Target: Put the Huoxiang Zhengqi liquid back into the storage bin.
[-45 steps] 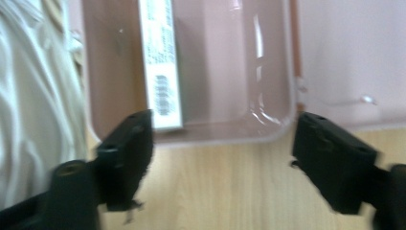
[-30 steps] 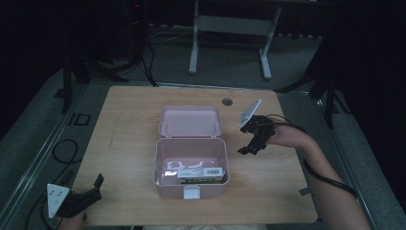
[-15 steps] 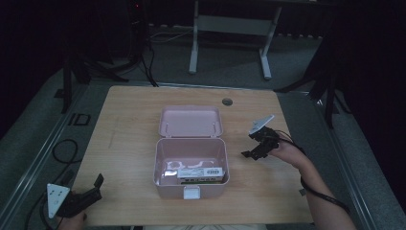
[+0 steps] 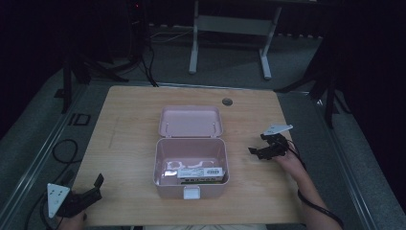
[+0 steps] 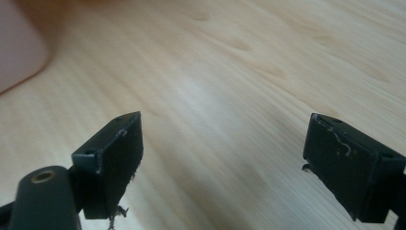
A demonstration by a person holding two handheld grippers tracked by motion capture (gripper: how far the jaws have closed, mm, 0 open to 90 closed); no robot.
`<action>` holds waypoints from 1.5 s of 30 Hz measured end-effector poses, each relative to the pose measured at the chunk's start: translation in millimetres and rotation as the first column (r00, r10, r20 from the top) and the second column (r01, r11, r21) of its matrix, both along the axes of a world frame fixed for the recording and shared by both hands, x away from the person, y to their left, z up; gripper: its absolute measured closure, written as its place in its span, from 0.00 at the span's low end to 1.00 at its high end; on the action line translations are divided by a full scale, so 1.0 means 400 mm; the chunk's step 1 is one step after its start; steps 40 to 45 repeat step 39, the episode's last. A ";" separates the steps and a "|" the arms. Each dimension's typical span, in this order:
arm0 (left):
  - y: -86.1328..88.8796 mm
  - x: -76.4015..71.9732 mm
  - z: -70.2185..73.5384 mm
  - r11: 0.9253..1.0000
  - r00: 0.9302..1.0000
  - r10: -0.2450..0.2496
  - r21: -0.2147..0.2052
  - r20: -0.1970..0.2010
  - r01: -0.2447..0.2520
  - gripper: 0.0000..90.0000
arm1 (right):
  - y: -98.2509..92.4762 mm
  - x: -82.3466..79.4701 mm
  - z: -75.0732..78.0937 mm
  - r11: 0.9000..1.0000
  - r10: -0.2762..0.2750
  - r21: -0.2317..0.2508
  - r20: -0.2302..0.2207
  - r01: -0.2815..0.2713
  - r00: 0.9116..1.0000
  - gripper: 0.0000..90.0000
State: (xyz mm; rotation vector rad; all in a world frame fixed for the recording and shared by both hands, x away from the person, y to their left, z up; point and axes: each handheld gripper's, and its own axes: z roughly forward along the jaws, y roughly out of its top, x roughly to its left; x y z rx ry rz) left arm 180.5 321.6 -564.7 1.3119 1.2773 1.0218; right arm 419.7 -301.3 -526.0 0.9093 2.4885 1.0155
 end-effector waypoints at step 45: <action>0.000 0.000 0.000 1.000 1.000 0.000 -0.003 0.003 0.000 0.00 | -0.214 -0.019 -0.056 0.875 -0.445 0.215 0.001 0.434 0.896 0.15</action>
